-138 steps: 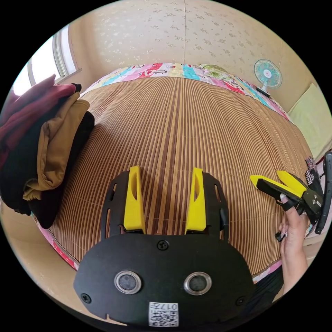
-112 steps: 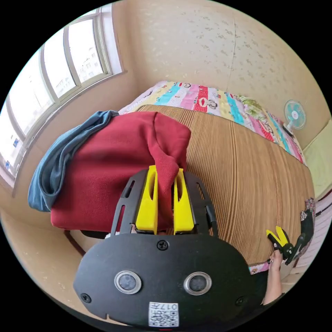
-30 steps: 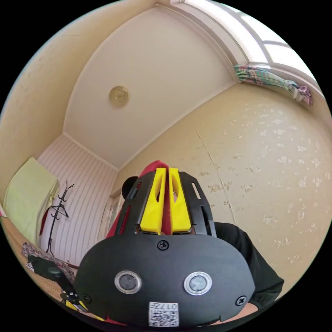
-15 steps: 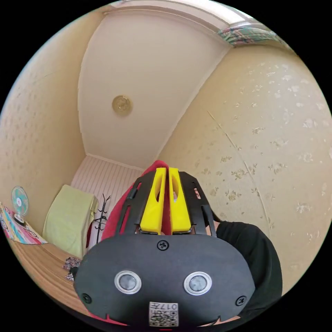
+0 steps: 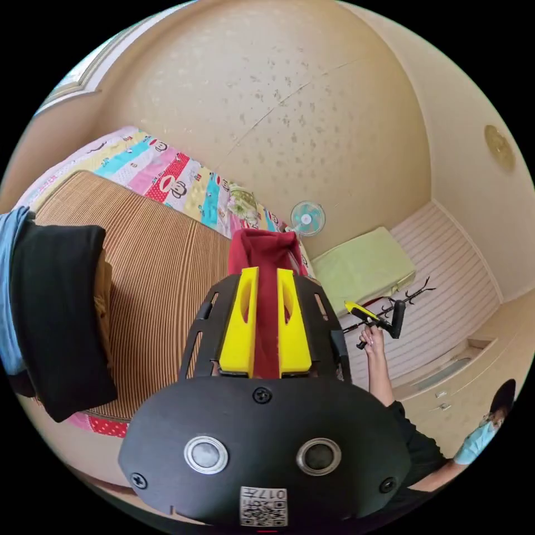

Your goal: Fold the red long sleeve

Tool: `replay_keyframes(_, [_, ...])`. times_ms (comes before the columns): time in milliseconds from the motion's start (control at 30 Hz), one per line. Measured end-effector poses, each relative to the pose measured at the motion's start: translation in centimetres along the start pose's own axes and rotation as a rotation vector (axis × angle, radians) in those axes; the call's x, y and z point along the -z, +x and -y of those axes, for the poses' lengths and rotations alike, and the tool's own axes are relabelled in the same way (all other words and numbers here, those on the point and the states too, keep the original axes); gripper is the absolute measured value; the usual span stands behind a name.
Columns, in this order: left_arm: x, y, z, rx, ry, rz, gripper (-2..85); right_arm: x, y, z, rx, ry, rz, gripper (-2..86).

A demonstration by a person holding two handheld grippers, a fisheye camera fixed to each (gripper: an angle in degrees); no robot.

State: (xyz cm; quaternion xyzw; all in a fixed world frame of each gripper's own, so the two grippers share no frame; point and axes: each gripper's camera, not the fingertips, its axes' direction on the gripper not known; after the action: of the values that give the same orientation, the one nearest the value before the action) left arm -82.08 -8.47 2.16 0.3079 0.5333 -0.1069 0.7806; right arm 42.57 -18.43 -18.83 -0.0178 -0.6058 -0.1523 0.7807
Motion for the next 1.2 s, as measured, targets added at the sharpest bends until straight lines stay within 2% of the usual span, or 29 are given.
replay_keyframes(133, [-13.1,-7.9,-7.7,0.054,-0.240,0.157,11.2,-12.4,4.7,-8.3,-0.124,-0.247,-0.053,14.3])
replay_keyframes(233, [-20.2,-10.6,-14.1,0.029,-0.350,0.209,11.1,-17.7,6.4,-15.2,-0.223,-0.327,-0.169,14.7])
replay_keyframes(300, [-23.7,-10.6,-17.2,-0.022,-0.416,0.237,11.0,-19.8,6.6,-18.7,-0.243,-0.364,-0.190,14.3])
replay_keyframes(333, [-25.5,-10.4,-18.9,-0.044,-0.442,0.268,10.9,-19.5,5.8,-20.4,-0.197,-0.270,-0.204,13.3])
replay_keyframes(367, [-26.1,-10.3,-19.6,-0.050,-0.448,0.277,10.8,-19.4,5.3,-20.9,-0.165,-0.259,-0.238,12.5])
replay_keyframes(433, [-26.9,-10.3,-21.6,-0.035,-0.416,0.251,10.2,-20.2,4.2,-20.9,0.035,-0.402,-0.515,5.5])
replay_keyframes(500, [-26.7,-10.7,-22.5,-0.015,-0.397,0.233,9.8,-19.5,7.3,-20.4,-0.055,-0.426,-0.664,4.8])
replay_keyframes(567, [-26.3,-11.2,-23.1,-0.014,-0.380,0.256,9.9,-17.0,12.5,-20.1,-0.319,-0.396,-0.513,5.1])
replay_keyframes(600, [-26.0,-11.5,-23.3,-0.034,-0.366,0.284,9.9,-14.9,15.0,-20.4,-0.479,-0.331,-0.342,5.9])
replay_keyframes(633, [-25.6,-12.1,-23.3,-0.050,-0.349,0.334,9.8,-12.6,15.4,-21.1,-0.535,-0.204,-0.211,6.7])
replay_keyframes(733, [-24.2,-14.8,-21.7,-0.010,-0.326,0.414,8.4,-9.2,10.1,-22.7,-0.439,0.036,-0.066,7.5])
replay_keyframes(800, [-23.0,-17.3,-19.3,0.029,-0.354,0.461,6.7,-9.5,5.9,-23.7,-0.350,0.032,-0.002,8.0])
replay_keyframes(867, [-19.9,-19.5,-16.4,0.081,-0.300,0.551,6.6,-10.2,2.2,-25.2,-0.294,0.022,0.054,8.8])
replay_keyframes(967, [-12.1,-20.5,-13.4,0.159,-0.075,0.594,9.8,-11.4,-2.0,-28.1,-0.265,-0.009,0.096,10.9])
replay_keyframes(1033, [-8.4,-19.1,-14.4,0.130,0.055,0.513,10.2,-12.4,-4.1,-30.3,-0.269,-0.051,0.060,12.6])
replay_keyframes(1100, [-9.3,-18.0,-16.3,0.072,0.007,0.435,10.1,-13.3,-5.8,-31.5,-0.250,-0.082,0.040,13.5])
replay_keyframes(1200, [-15.0,-16.8,-20.2,-0.052,-0.199,0.326,10.3,-15.1,-8.8,-32.4,-0.186,-0.145,-0.001,14.0])
